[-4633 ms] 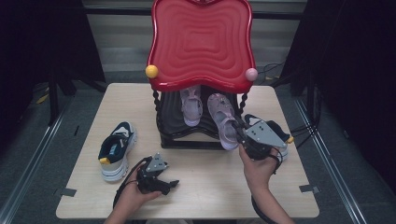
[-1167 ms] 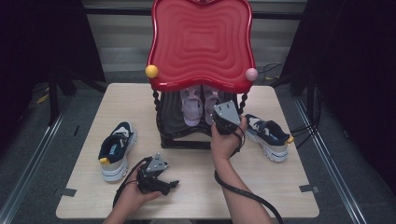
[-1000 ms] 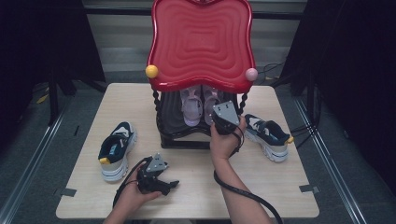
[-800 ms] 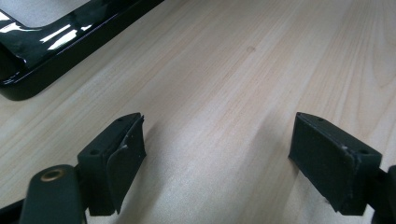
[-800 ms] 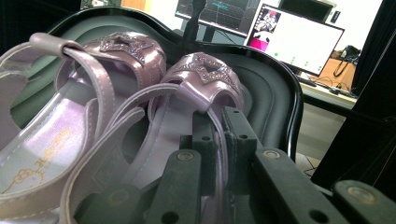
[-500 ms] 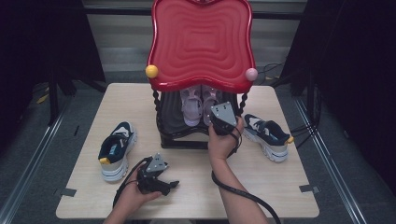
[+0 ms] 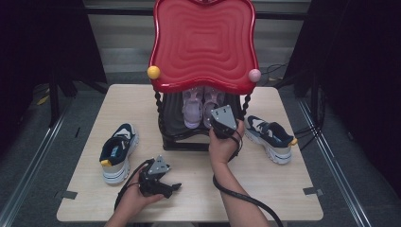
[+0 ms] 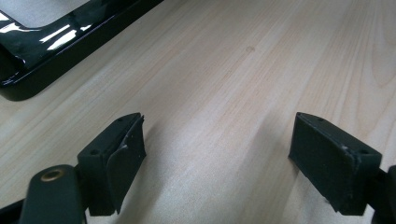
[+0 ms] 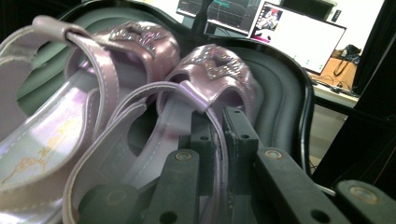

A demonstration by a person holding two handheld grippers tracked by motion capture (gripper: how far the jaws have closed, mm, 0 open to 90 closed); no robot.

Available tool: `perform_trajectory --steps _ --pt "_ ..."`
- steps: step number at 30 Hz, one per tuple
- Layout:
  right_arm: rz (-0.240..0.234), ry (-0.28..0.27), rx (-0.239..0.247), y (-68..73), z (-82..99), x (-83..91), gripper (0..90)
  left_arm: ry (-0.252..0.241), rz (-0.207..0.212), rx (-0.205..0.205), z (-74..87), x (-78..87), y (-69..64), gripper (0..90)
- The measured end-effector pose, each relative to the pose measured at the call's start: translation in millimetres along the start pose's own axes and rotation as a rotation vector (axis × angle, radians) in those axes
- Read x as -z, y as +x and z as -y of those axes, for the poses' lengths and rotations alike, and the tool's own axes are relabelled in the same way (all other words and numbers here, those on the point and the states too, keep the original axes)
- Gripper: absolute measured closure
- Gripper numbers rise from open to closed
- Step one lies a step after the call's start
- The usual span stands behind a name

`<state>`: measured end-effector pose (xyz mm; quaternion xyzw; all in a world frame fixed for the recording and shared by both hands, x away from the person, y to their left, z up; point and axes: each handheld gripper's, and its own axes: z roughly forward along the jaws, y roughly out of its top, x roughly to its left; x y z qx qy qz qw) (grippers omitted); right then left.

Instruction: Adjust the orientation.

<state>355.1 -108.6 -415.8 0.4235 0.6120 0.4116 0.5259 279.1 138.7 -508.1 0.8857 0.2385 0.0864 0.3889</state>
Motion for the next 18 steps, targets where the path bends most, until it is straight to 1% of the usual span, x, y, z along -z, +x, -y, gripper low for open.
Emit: perform_trajectory --steps 1,8,9,10,13,14,16,18 --pt "-0.002 0.001 0.004 0.9 0.4 0.2 82.1 0.008 0.001 -0.011 -0.1 0.5 0.6 17.5" --pt "-0.015 0.008 0.008 -0.8 -1.6 0.2 78.8 0.007 0.001 -0.009 -0.1 0.4 0.5 17.4" --pt "-0.016 0.008 0.011 -1.4 -1.7 0.3 78.4 0.000 0.000 0.001 0.0 0.0 0.0 17.5" --pt "-0.019 0.008 0.011 -1.8 -1.8 0.5 77.9 0.007 0.001 -0.010 -0.1 0.4 0.6 17.5" --pt "-0.029 0.012 0.016 -2.6 -2.7 1.1 75.7 0.007 0.001 -0.009 -0.1 0.4 0.5 17.4" --pt "-0.031 0.012 0.018 -2.8 -2.9 1.5 75.2 0.000 0.000 0.000 0.0 0.0 0.0 17.5" --pt "-0.041 0.010 0.018 -3.3 -3.9 2.7 74.0 0.007 0.001 -0.010 -0.1 0.4 0.6 17.4" --pt "-0.052 0.011 0.023 -3.4 -4.8 3.5 72.8 0.007 0.001 -0.009 -0.1 0.4 0.5 17.5"
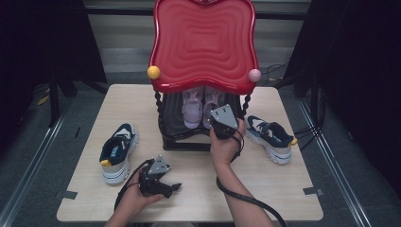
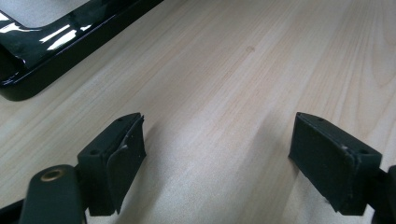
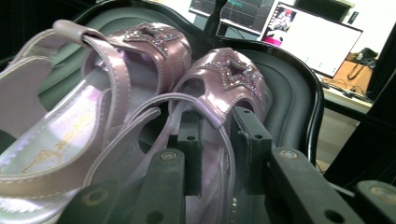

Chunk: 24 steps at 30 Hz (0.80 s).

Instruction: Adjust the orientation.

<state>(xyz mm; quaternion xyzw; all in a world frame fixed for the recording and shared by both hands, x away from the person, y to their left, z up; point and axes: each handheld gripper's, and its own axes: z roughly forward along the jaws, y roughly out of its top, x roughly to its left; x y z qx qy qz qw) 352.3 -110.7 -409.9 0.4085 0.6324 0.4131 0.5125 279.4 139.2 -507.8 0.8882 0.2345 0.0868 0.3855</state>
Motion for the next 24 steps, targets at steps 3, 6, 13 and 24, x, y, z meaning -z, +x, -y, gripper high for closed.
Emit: perform_trajectory --steps 3,6,13,24 --pt "-0.014 -0.003 -0.002 -0.9 -0.9 1.8 71.5 0.000 0.000 0.000 0.0 0.0 0.0 17.4" --pt "-0.020 -0.006 0.001 -1.9 -1.6 3.8 69.9 -0.002 0.000 0.003 0.0 -0.1 -0.2 17.4" --pt "-0.069 -0.004 0.006 -5.4 -5.2 8.2 64.3 0.000 0.000 0.000 0.0 0.0 0.0 17.4" --pt "-0.149 0.004 -0.030 -12.2 -6.3 19.1 55.0 -0.008 0.000 0.010 0.1 -0.5 -0.5 17.4"
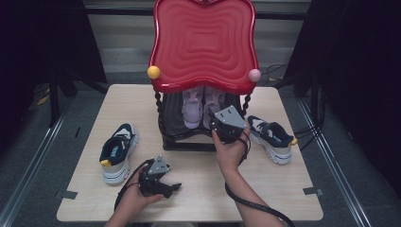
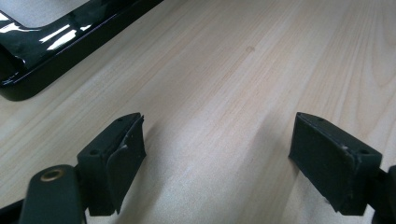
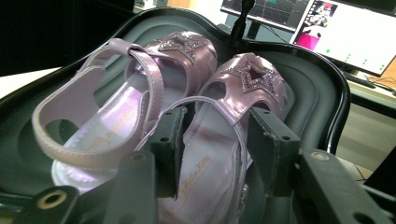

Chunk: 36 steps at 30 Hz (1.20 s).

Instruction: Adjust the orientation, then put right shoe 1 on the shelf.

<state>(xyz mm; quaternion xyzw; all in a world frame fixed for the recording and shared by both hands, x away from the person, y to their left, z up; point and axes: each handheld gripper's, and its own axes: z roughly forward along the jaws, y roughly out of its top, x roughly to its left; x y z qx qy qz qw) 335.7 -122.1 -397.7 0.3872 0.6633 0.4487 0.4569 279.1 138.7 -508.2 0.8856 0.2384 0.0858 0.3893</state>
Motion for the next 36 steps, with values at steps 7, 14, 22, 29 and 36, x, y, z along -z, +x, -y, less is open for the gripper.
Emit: perform_trajectory --steps 7,14,22,29,36 --pt "-0.055 0.010 -0.020 -1.9 -1.6 8.6 50.2 0.000 0.000 0.000 0.0 0.0 0.0 17.4" --pt "-0.129 0.025 -0.023 -0.1 -4.9 17.7 41.4 -0.001 0.001 -0.001 0.0 0.0 0.0 17.4" --pt "-0.234 0.058 -0.060 -0.1 -1.8 29.8 34.8 -0.001 0.000 0.000 0.0 0.0 0.0 17.4" --pt "-0.308 0.079 -0.097 -3.5 4.9 41.0 31.3 -0.001 0.000 0.000 0.0 0.0 -0.1 17.4" --pt "-0.355 0.090 -0.106 -8.3 11.7 53.1 28.2 -0.001 0.000 0.000 0.0 0.0 -0.1 17.4"
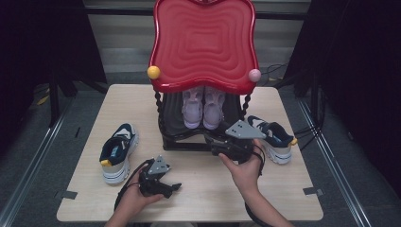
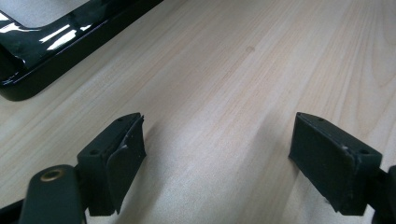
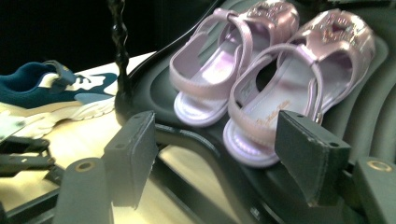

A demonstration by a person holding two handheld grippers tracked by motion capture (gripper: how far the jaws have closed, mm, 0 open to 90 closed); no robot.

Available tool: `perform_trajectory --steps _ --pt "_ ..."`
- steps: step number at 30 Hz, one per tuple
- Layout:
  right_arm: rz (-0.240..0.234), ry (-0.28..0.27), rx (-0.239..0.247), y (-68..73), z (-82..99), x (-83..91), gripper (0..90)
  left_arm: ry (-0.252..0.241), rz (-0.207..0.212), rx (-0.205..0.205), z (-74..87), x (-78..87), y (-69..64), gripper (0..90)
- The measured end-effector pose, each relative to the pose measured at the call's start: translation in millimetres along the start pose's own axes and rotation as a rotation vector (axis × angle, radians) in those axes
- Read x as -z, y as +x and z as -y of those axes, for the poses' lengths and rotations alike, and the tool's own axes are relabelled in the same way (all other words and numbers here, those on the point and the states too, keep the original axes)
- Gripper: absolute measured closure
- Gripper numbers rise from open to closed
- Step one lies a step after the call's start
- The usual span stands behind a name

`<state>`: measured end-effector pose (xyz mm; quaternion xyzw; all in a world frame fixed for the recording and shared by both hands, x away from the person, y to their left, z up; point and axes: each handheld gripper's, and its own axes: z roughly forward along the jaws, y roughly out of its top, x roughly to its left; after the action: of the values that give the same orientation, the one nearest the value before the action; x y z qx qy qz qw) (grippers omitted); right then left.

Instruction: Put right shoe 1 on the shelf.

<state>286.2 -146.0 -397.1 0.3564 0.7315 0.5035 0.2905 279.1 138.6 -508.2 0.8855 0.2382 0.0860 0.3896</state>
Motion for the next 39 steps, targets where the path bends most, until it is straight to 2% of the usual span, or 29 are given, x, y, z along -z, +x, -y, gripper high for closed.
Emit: perform_trajectory --steps 6,14,17,18,28,29,30,33,39 --pt "-0.030 0.017 -0.010 -1.1 8.4 9.9 25.9 0.000 0.000 -0.001 0.0 0.0 0.1 17.4" --pt "-0.068 0.069 -0.014 -3.8 27.0 20.8 23.1 0.000 0.000 0.000 0.0 0.0 0.0 17.3" --pt "-0.092 0.088 -0.035 -6.0 37.4 24.0 22.3 0.009 0.001 -0.012 -0.1 0.5 0.7 17.4" --pt "-0.091 0.101 -0.042 -6.9 42.2 25.5 21.4 -0.001 0.000 0.000 0.0 0.0 0.0 17.3" --pt "-0.115 0.169 -0.040 -10.6 75.4 31.1 19.9 0.000 0.000 0.000 0.0 0.0 0.0 17.4" --pt "-0.117 0.176 -0.037 -10.6 78.3 31.3 19.7 0.008 0.001 -0.011 -0.1 0.5 0.7 17.3" --pt "-0.118 0.183 -0.042 -10.4 81.8 31.5 19.5 0.000 0.000 0.000 0.0 0.0 0.0 17.4" --pt "-0.132 0.193 -0.054 -10.4 88.7 31.6 19.1 0.000 0.000 0.000 0.0 0.0 0.0 17.4" --pt "-0.149 0.231 -0.044 -8.5 102.2 28.1 17.7 -0.001 0.000 0.001 0.0 0.0 0.0 17.3"
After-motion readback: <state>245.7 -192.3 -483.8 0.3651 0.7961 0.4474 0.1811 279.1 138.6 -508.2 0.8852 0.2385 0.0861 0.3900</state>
